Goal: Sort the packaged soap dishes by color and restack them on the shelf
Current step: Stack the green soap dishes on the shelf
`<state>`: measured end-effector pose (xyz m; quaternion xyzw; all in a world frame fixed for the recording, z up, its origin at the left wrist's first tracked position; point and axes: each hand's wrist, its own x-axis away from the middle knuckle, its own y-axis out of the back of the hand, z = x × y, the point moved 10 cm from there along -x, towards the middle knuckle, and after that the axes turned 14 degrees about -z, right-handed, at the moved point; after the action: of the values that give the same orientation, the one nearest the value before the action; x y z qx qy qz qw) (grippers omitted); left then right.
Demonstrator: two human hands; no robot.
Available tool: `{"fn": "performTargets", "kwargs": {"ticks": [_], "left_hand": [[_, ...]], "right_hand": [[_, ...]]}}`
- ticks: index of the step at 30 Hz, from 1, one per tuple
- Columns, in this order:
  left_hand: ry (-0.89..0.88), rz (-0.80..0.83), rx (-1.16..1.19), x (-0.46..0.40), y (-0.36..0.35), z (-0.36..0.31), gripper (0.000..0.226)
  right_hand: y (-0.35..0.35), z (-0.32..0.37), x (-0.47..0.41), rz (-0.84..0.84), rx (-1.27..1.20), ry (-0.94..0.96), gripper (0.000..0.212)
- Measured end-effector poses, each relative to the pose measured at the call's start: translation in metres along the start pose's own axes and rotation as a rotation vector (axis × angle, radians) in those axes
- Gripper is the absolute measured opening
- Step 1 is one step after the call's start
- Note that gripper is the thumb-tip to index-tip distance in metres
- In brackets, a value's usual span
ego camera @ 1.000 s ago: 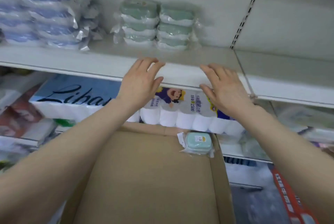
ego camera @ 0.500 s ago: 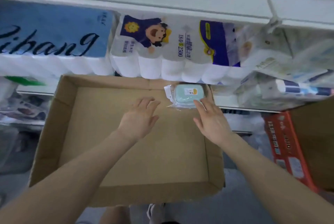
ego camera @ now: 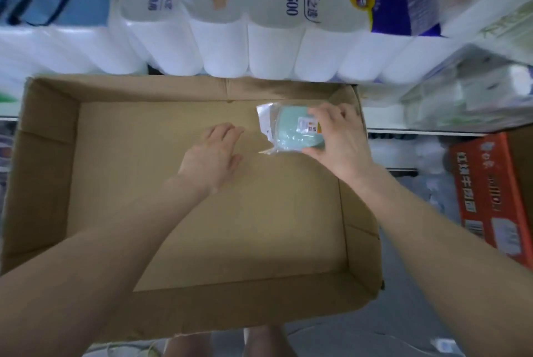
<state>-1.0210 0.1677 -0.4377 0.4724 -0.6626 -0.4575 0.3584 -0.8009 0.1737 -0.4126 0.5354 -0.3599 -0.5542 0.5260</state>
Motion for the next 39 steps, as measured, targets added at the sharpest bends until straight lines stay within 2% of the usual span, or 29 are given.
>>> {"fn": "performTargets", "kwargs": {"ticks": [4,9,12,17,23,27,29,32,36,39], "left_hand": [[-0.031,-0.046,0.026,-0.013,0.010,-0.008,0.053],[-0.143,-0.003,0.033,-0.038,-0.009,-0.044,0.057],[-0.241,0.048,0.010,-0.061,-0.036,-0.078,0.068],[-0.295,0.132,-0.041,-0.089,-0.069,-0.099,0.085],[-0.025,0.075,-0.015,-0.040,-0.039,-0.022,0.088],[0.235,0.018,-0.012,0.028,-0.010,0.055,0.087],[0.355,0.041,-0.046,0.060,-0.005,0.079,0.090],[0.479,0.119,0.003,0.100,-0.010,0.088,0.094],[0.491,0.183,0.089,0.133,-0.008,0.071,0.086],[0.308,0.234,-0.081,0.138,0.003,0.055,0.082]], "right_hand": [[0.001,0.023,0.068,0.074,-0.072,0.040,0.080],[-0.023,0.028,0.125,0.256,-0.065,0.039,0.089],[-0.027,0.022,0.130,0.255,-0.054,-0.015,0.092],[-0.033,0.019,0.134,0.251,-0.061,-0.027,0.089],[-0.033,0.023,0.132,0.332,-0.034,0.002,0.092],[-0.029,0.012,0.118,0.265,0.009,-0.199,0.081],[-0.024,0.010,0.110,0.222,0.010,-0.315,0.079],[-0.029,0.034,0.105,0.316,-0.032,-0.292,0.082],[-0.024,0.077,0.096,0.337,-0.082,-0.087,0.064],[-0.026,0.081,0.081,0.405,-0.002,0.060,0.073]]}}
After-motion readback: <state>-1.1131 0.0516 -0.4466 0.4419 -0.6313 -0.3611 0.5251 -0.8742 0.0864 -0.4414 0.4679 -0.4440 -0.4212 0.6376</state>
